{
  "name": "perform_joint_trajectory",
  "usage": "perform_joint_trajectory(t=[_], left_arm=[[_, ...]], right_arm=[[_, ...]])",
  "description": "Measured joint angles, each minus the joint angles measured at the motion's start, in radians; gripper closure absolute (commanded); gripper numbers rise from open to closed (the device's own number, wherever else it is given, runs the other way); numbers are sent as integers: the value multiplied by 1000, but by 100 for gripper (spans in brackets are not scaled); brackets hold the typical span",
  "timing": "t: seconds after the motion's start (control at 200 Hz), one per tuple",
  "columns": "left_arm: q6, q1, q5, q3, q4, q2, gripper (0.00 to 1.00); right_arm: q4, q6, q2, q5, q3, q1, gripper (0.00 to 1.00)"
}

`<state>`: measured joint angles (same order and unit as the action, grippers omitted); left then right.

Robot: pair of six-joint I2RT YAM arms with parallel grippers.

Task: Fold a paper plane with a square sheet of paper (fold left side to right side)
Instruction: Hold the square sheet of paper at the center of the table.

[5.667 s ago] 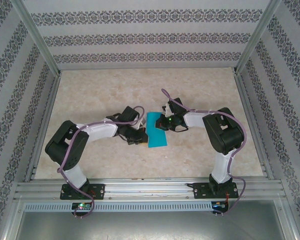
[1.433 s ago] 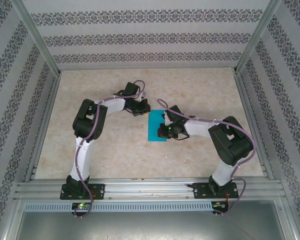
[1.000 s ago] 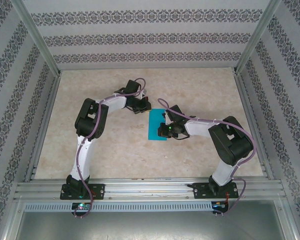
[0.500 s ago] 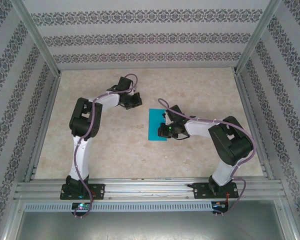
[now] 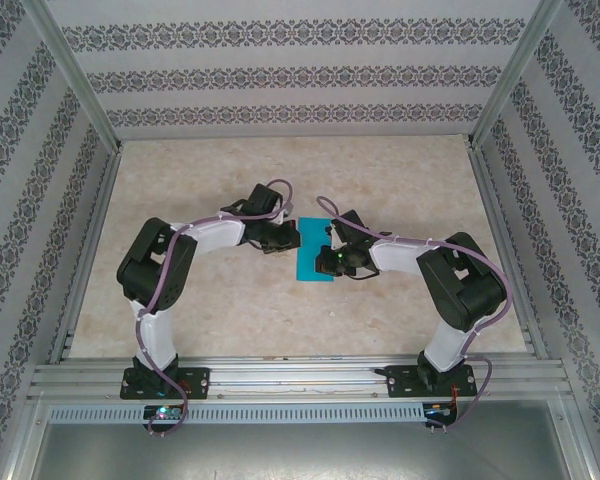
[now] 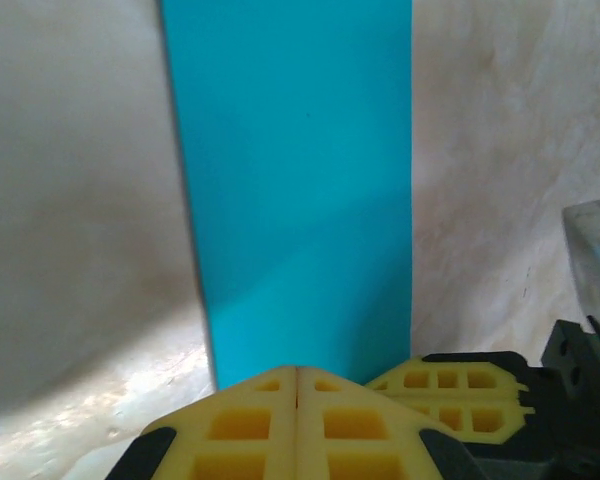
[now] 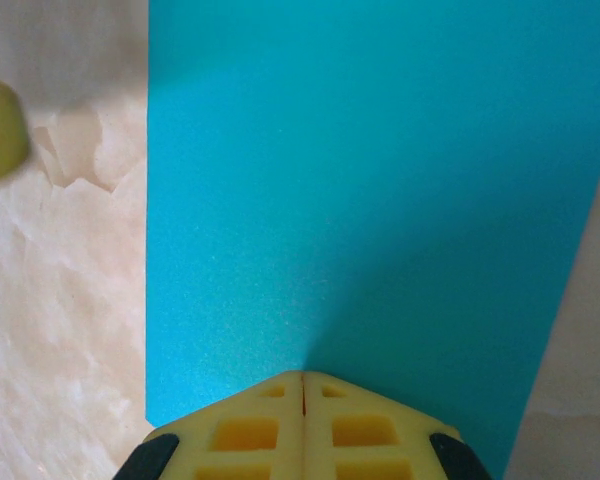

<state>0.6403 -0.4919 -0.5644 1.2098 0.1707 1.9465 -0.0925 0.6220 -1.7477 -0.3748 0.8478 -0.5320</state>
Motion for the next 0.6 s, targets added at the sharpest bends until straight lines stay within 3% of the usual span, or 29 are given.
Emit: perform_joint_trajectory(t=[0.605], left_arm=[[15, -6, 31, 62, -26, 112, 100]], right_arm=[[-1, 0, 0, -16, 1, 5, 100]])
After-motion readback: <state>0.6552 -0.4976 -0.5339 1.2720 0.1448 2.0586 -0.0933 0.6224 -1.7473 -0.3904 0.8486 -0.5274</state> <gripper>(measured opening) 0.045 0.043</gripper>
